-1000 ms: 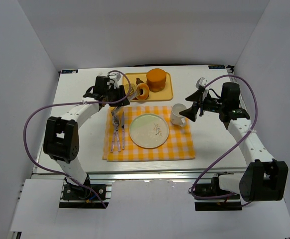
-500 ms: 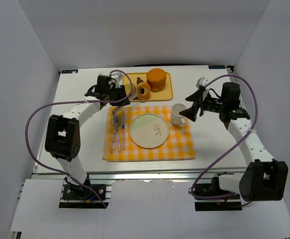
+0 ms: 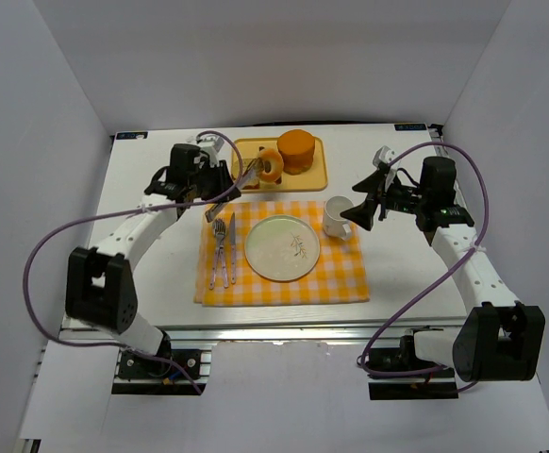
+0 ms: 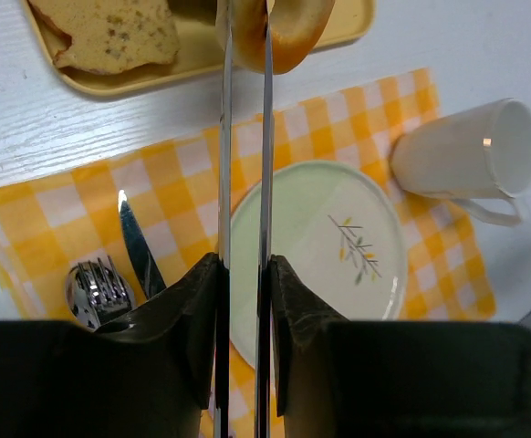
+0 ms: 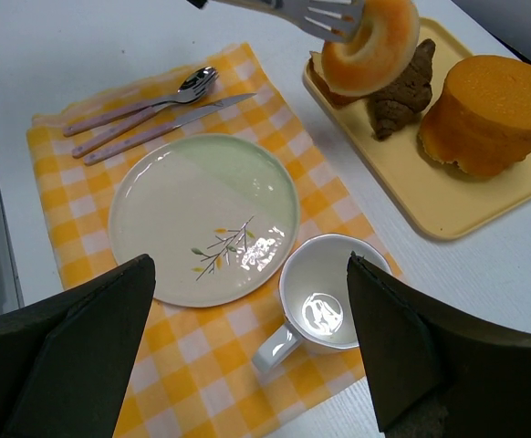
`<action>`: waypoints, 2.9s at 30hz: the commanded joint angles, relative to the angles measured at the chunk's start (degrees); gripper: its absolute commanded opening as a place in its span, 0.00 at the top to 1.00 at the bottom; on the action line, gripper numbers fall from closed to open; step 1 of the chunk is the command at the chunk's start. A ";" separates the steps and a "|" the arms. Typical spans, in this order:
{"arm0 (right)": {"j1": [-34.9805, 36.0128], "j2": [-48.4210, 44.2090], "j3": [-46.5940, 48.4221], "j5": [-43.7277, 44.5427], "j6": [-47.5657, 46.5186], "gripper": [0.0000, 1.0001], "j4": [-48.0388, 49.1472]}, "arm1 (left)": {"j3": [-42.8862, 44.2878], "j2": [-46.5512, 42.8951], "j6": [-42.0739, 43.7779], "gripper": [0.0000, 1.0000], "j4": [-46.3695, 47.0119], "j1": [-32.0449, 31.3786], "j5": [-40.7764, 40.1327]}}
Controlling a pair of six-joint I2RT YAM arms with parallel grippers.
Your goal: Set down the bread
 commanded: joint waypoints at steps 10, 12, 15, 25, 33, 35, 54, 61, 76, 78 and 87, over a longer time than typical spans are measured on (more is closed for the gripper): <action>-0.47 -0.70 0.05 -2.11 0.50 0.11 1.12 | -19.73 -25.79 -6.56 0.97 -7.80 -5.00 4.02; -0.47 -0.53 0.17 -2.23 0.65 0.11 1.03 | -21.17 -26.47 -7.49 0.96 -8.60 -7.04 3.94; -0.47 -0.41 0.26 -2.44 0.95 0.11 1.08 | -22.31 -25.86 -7.99 0.94 -8.80 -10.11 3.35; -0.47 -1.35 -0.20 -2.05 1.03 0.11 0.93 | -19.87 -19.05 -7.09 0.62 -9.24 -15.62 0.44; -0.56 -2.60 -1.42 -1.65 0.83 0.11 0.73 | -17.33 -18.99 -6.55 0.44 -10.39 -15.97 -1.64; -0.56 -2.69 -1.50 -1.65 0.83 0.11 0.82 | -16.78 -19.54 -6.97 0.42 -10.43 -15.92 -2.07; -0.56 -2.72 -1.59 -2.50 -0.14 0.11 0.15 | -11.86 -21.82 -0.37 0.76 -11.07 2.63 -11.41; -0.56 -2.38 -0.67 -3.55 -1.53 0.11 -2.21 | -16.31 -11.15 15.30 0.83 2.38 13.82 -16.29; -0.56 -2.32 0.19 -1.81 -5.01 0.11 -5.15 | -15.83 12.80 22.44 0.57 13.90 21.08 -16.47; -0.56 -2.10 0.28 -1.37 -5.36 0.11 -5.74 | -16.07 13.45 22.09 0.54 14.04 21.17 -16.38; -0.56 -0.65 2.23 4.48 -1.03 0.11 -7.74 | -16.15 8.18 20.14 0.02 12.90 21.34 -17.83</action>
